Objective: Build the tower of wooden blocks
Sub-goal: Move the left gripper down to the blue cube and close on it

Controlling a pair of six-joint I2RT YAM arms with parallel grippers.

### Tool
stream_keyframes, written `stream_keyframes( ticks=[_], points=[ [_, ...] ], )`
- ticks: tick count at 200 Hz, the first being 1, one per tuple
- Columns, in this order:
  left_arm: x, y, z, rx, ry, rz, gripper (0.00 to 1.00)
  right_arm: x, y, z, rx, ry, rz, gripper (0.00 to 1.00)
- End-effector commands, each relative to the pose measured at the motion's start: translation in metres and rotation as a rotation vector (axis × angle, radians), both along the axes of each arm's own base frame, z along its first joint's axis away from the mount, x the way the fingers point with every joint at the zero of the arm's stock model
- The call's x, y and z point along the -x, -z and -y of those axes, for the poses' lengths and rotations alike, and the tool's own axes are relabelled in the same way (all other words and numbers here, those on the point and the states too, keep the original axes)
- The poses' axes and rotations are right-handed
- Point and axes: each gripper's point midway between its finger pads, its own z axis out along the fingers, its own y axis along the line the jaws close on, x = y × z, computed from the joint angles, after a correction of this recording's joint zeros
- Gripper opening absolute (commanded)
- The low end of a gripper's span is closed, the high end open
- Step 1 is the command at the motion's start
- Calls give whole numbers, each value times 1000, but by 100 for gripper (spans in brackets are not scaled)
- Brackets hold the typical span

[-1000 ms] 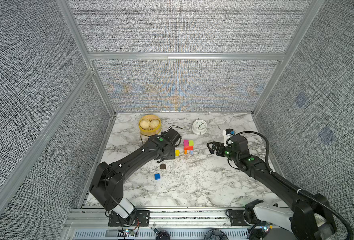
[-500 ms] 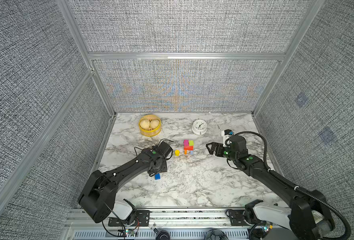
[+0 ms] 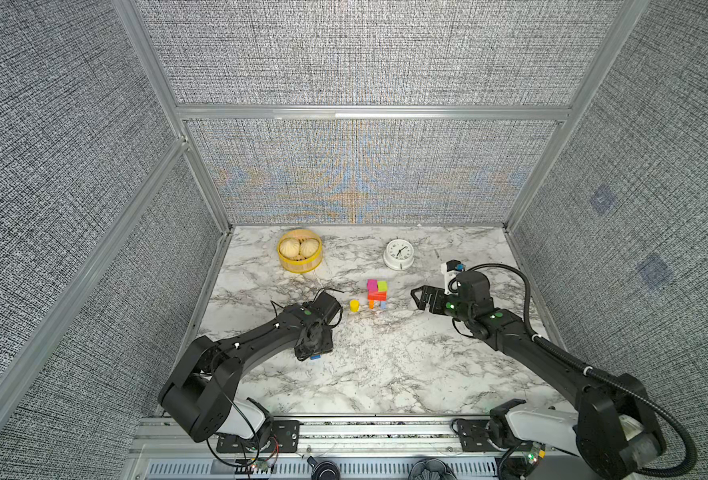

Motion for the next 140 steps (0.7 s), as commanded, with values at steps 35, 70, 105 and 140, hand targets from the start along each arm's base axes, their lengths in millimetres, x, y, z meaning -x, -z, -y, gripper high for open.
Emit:
stream_keyframes(
  ticks=[35,70,105,140],
  points=[
    [1,6,-6,-36,-14,-9,50,-4,-5,-4,-13,-9,18,99],
    [3,11,-10,-55,-18,-19,50,-4,-5,-4,-16,-10,18,99],
    [2,14,-9,-51,-18,-23,48,-4,-3,-4,-14,-10,14,99],
    [0,17,-8,-57,-16,-25,43,-4,-3,-4,-12,-12,13,99]
  ],
)
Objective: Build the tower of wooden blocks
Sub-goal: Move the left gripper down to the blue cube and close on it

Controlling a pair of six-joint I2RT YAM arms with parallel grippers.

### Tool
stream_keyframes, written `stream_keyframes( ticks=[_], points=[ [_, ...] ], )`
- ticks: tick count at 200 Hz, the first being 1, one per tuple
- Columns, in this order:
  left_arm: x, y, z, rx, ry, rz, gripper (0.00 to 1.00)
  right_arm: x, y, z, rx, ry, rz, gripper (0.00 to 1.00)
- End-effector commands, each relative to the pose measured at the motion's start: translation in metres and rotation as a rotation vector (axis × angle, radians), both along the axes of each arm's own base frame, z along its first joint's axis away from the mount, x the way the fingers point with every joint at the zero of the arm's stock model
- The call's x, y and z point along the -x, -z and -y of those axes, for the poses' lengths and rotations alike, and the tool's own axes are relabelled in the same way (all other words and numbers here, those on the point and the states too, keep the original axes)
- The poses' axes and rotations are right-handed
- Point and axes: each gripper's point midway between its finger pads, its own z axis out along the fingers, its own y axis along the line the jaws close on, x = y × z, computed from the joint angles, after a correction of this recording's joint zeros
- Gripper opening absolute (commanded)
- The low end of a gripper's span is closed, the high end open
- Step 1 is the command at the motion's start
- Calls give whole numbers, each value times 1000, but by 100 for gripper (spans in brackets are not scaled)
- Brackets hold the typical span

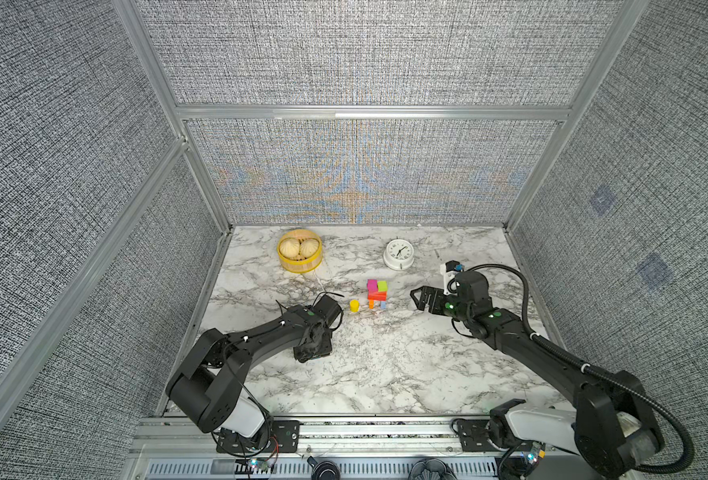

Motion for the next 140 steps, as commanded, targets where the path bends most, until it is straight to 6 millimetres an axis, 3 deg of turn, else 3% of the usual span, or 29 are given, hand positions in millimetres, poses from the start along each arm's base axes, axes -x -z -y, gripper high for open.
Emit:
stream_keyframes(
  ticks=[1,82,140],
  points=[
    [-5,0,1,-2,1,13,43,-4,-8,-4,-13,-10,27,99],
    [-10,-11,3,2,14,30,29,-4,-8,-4,-14,-12,26,99],
    [-24,-41,9,-19,58,61,28,-3,-8,-5,-16,-17,26,99]
  ],
)
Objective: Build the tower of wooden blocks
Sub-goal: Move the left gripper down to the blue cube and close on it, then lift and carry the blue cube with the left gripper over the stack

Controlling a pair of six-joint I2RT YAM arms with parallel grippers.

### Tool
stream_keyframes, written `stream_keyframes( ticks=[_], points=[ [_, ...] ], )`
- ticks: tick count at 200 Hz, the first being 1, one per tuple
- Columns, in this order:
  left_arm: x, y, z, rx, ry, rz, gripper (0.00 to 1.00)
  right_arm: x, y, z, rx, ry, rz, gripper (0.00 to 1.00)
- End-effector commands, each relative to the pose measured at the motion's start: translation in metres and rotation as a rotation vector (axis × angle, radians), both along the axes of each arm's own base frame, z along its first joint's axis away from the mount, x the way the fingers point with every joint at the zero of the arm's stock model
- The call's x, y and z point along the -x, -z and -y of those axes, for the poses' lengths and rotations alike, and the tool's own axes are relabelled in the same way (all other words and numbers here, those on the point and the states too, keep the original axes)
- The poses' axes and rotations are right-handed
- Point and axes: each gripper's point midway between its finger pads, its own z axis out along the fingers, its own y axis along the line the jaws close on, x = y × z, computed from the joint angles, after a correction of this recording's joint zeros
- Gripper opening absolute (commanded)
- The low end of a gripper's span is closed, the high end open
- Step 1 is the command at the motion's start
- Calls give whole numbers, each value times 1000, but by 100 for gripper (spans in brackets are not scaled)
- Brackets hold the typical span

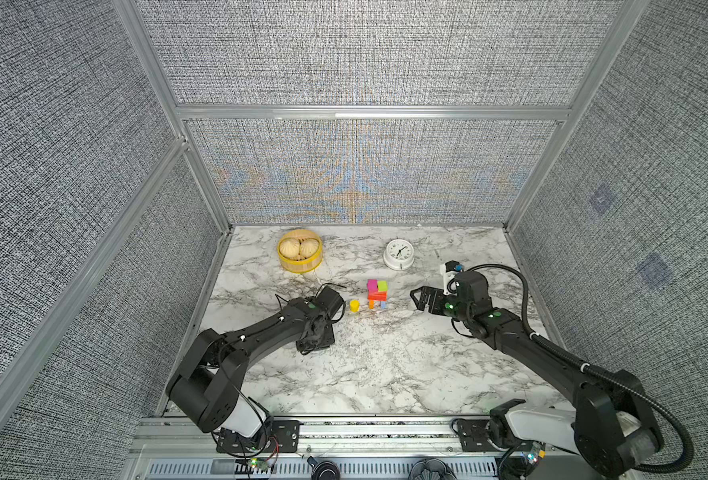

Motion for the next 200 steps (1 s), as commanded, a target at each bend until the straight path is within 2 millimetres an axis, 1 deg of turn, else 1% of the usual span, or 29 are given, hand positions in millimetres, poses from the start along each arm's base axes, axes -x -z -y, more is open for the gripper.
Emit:
stream_keyframes(
  ticks=[1,42,103,170,200],
  points=[
    [-3,-11,-4,-39,29,6,28,-3,-9,-4,-16,-13,29,99],
    [-17,-28,8,-35,63,17,28,-3,-9,-4,-13,-11,28,99],
    [-51,-64,36,-33,147,54,28,-3,-12,-2,-9,-7,38,99],
    [-91,-94,73,-27,236,89,28,-3,-14,0,0,0,48,99],
    [-110,-107,95,-4,276,108,28,-3,-13,0,1,1,45,99]
  ],
)
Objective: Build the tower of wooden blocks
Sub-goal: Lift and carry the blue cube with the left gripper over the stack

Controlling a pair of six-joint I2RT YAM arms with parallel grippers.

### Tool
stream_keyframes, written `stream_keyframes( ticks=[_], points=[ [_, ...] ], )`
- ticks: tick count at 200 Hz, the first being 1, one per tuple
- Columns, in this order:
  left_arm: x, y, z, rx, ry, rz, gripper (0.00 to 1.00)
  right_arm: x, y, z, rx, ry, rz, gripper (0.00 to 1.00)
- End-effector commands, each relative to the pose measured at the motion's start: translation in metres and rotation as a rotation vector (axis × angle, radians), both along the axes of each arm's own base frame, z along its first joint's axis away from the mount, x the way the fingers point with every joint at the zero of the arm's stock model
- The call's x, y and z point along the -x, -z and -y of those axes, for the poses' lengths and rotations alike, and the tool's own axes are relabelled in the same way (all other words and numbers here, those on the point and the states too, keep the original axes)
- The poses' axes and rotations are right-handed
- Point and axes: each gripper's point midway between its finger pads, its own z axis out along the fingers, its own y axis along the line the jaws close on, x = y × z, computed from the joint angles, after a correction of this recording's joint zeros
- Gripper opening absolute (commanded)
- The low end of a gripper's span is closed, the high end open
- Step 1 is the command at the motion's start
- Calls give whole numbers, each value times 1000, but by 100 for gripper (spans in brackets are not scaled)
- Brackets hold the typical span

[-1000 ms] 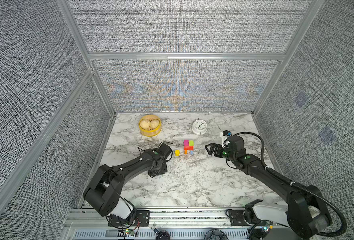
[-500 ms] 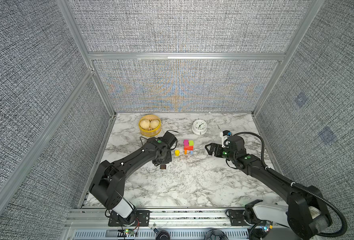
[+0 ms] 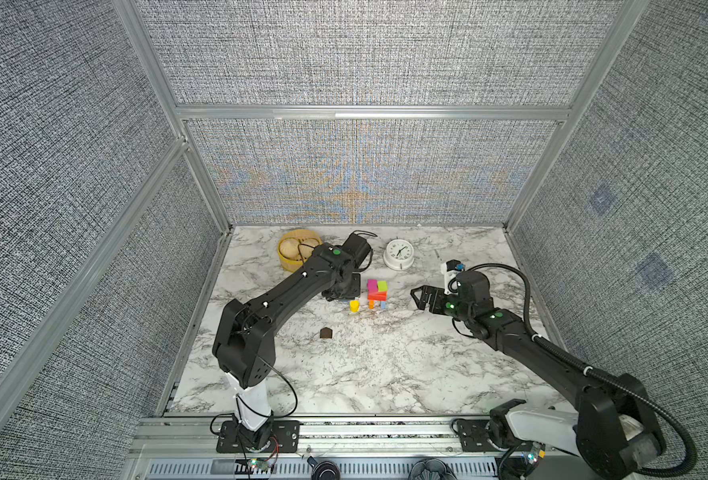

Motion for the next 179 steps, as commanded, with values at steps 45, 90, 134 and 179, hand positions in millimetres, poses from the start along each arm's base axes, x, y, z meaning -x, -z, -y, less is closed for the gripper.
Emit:
stream_keyframes(
  ticks=[45,90,134,179],
  points=[
    [-28,-17,39,19,110,1,28,-4,-4,-2,-1,-2,19,99],
    [-39,-20,64,54,144,6,28,-4,-4,-3,-5,-5,16,99],
    [-43,-19,83,89,170,8,28,-4,-2,-3,-9,-6,12,99],
    [-44,-13,96,105,185,-2,28,-4,-3,-3,-10,-6,14,99]
  ],
)
